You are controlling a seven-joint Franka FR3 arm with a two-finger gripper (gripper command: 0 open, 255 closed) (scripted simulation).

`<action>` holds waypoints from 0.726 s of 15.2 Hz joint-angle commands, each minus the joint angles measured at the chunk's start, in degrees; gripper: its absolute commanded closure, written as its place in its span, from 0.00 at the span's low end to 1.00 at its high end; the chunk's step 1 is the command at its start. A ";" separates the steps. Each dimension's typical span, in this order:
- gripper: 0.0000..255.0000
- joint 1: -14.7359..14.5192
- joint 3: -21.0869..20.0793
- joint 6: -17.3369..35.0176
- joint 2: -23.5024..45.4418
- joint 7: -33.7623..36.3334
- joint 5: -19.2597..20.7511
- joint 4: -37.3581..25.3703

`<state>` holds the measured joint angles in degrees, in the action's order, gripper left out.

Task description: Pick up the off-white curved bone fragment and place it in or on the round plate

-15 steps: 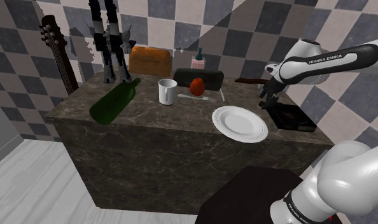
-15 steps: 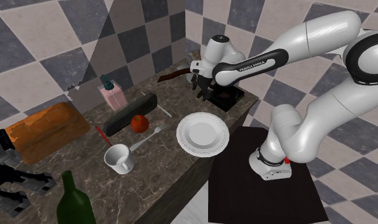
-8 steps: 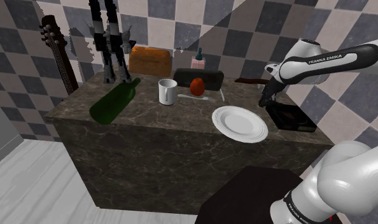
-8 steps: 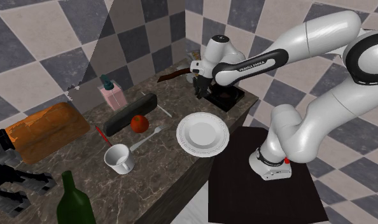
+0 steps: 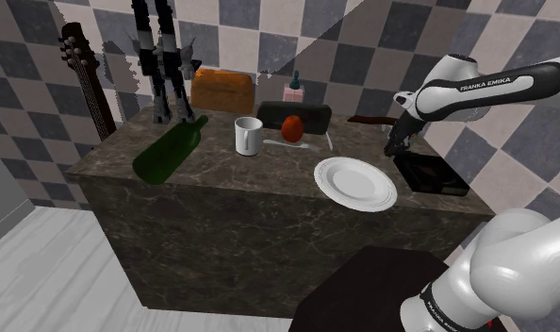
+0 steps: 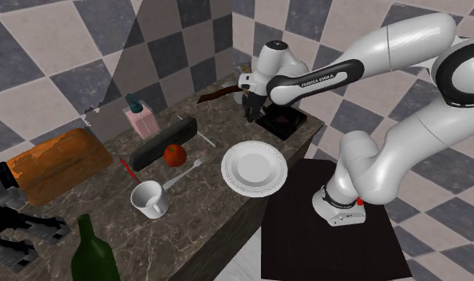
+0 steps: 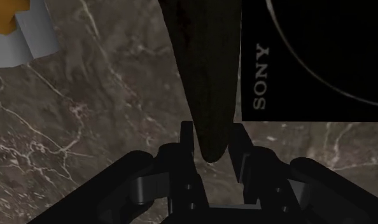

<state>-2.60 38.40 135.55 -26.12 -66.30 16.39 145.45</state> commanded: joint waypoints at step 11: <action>1.00 0.56 -3.38 -10.43 -4.22 0.95 -0.27 -6.23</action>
<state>-2.06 35.28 125.81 -30.09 -65.48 16.14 139.61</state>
